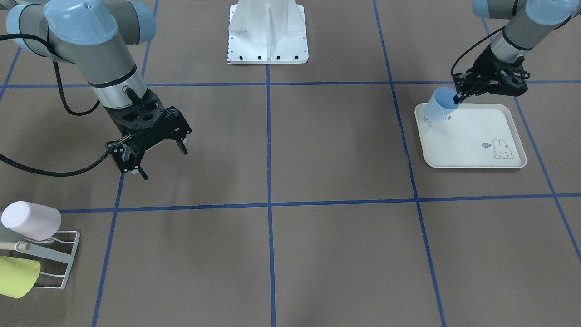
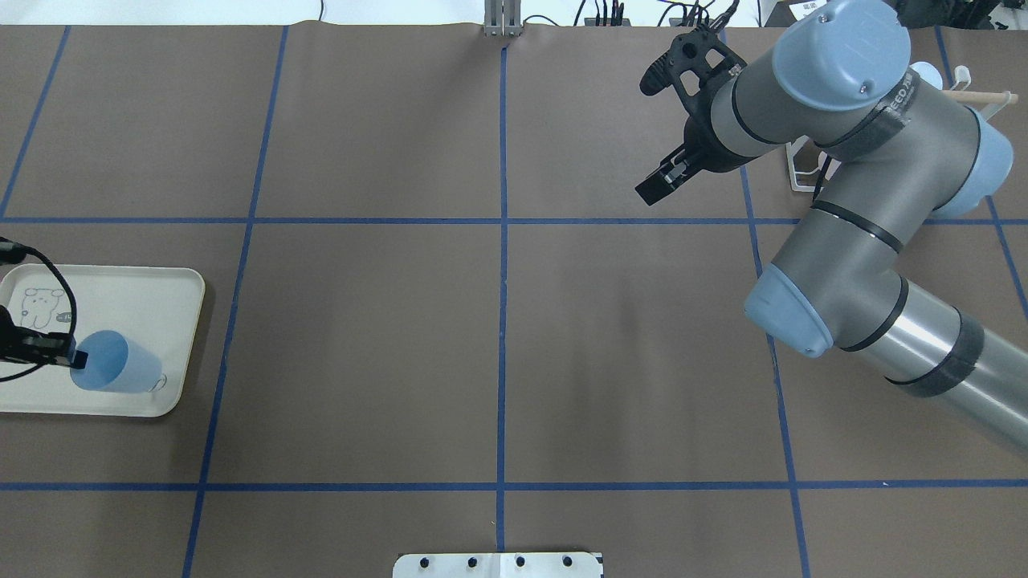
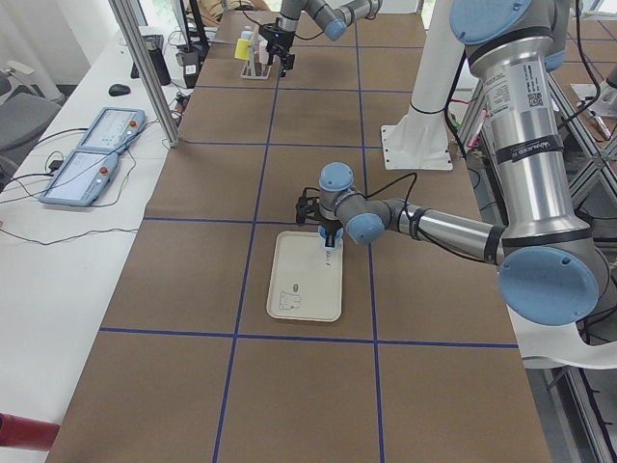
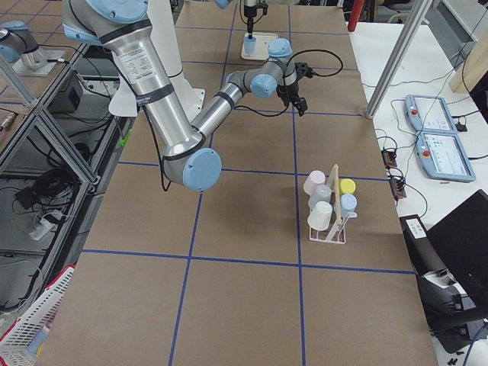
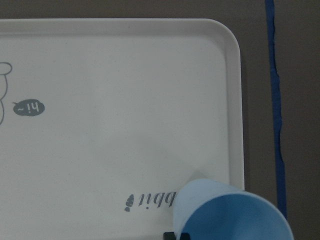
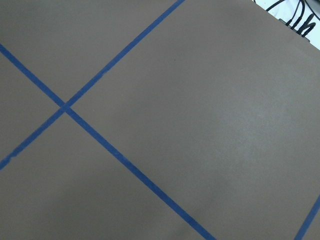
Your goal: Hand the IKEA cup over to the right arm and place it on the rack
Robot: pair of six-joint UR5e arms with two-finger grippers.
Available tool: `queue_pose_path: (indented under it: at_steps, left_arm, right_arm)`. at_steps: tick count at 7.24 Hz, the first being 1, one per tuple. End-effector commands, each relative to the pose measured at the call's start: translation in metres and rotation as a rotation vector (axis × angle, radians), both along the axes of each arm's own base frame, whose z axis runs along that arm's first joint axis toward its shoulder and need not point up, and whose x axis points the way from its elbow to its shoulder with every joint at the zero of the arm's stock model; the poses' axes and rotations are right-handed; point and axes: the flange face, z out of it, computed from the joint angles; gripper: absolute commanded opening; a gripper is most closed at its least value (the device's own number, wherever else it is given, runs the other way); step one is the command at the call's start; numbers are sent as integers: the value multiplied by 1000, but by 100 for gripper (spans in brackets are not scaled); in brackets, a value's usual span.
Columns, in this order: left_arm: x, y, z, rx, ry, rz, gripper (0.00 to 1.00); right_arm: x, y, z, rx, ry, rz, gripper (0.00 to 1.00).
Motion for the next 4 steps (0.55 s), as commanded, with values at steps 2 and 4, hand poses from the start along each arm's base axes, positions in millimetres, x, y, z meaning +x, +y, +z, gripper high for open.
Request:
queue_pose_path:
  at_steps: [2,4]
  left_arm:
    - [-45,-56,-62,-74,147,-113,0]
    - [-25,-87,-131,-226,269,-237,0]
  right_arm:
    - [-18,0,-34,100,-51,14,100]
    - [-41,-10,-36,253,-206,20,99]
